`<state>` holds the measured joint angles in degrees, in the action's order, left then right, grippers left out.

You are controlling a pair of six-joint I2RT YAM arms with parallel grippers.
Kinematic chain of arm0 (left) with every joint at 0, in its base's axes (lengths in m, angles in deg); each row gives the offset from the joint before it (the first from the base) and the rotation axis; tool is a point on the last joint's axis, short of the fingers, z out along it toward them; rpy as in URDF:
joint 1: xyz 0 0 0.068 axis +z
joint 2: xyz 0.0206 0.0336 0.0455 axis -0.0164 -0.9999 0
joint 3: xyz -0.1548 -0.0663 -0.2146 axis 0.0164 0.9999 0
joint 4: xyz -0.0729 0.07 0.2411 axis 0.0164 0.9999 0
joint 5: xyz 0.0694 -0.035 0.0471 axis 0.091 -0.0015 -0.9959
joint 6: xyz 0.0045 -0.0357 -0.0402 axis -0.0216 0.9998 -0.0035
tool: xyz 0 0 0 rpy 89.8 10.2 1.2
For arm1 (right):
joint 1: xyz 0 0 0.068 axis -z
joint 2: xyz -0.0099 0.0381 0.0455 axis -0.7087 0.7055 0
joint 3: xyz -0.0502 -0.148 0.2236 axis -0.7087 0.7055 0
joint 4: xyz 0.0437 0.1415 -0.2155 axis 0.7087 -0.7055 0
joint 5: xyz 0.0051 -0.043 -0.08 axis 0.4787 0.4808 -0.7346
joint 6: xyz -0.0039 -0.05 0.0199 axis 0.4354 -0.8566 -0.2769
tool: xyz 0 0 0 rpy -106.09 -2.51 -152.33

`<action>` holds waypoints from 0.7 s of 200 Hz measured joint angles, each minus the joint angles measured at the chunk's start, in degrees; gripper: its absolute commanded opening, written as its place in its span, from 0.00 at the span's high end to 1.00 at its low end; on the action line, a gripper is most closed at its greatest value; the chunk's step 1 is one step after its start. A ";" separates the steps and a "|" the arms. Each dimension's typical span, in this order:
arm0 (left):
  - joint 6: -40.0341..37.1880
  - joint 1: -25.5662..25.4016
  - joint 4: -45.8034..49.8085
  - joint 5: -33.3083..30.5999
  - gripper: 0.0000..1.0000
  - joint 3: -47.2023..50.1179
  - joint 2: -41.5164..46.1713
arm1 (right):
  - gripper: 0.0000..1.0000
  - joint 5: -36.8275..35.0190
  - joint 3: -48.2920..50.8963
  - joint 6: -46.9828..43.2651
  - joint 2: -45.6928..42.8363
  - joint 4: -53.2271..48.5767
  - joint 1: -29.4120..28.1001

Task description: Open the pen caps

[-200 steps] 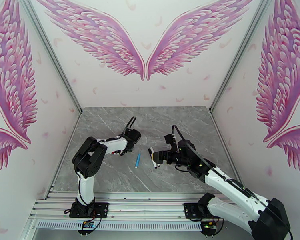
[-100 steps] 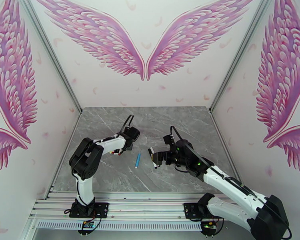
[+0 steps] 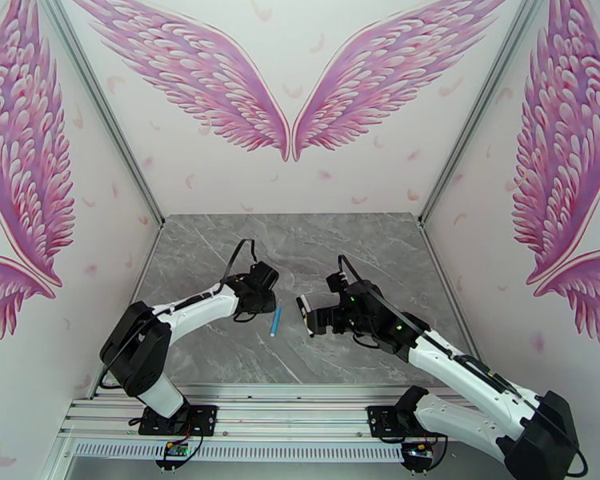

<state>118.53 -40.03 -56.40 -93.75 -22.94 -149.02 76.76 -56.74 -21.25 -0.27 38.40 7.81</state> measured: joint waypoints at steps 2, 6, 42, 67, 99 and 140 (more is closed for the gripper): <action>0.39 -0.31 -0.13 0.17 0.59 0.00 0.00 | 0.01 -0.07 0.02 -0.11 -0.22 -0.26 0.00; 1.11 -0.90 -0.28 0.57 0.59 -0.04 0.00 | 0.01 -0.28 0.07 -0.15 -0.76 -0.70 0.00; 5.86 -4.26 -1.57 2.49 0.60 -2.34 -1.55 | 0.01 -1.70 1.66 -0.33 -6.16 -2.56 0.00; 8.37 -5.51 -3.23 3.37 0.59 -4.81 -4.87 | 0.01 -2.14 3.15 -0.31 -9.20 -3.43 0.00; 10.03 -7.67 -3.19 3.56 0.58 -10.21 -10.91 | 0.01 -2.80 4.66 -0.28 -11.72 -4.50 0.00; 10.91 -9.29 -2.99 3.30 0.58 -14.91 -15.74 | 0.01 -3.41 5.49 -0.07 -13.88 -5.38 0.00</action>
<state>129.43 -49.32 -59.39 -90.45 -37.84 -164.76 73.35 -51.25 -21.31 -14.15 33.02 7.81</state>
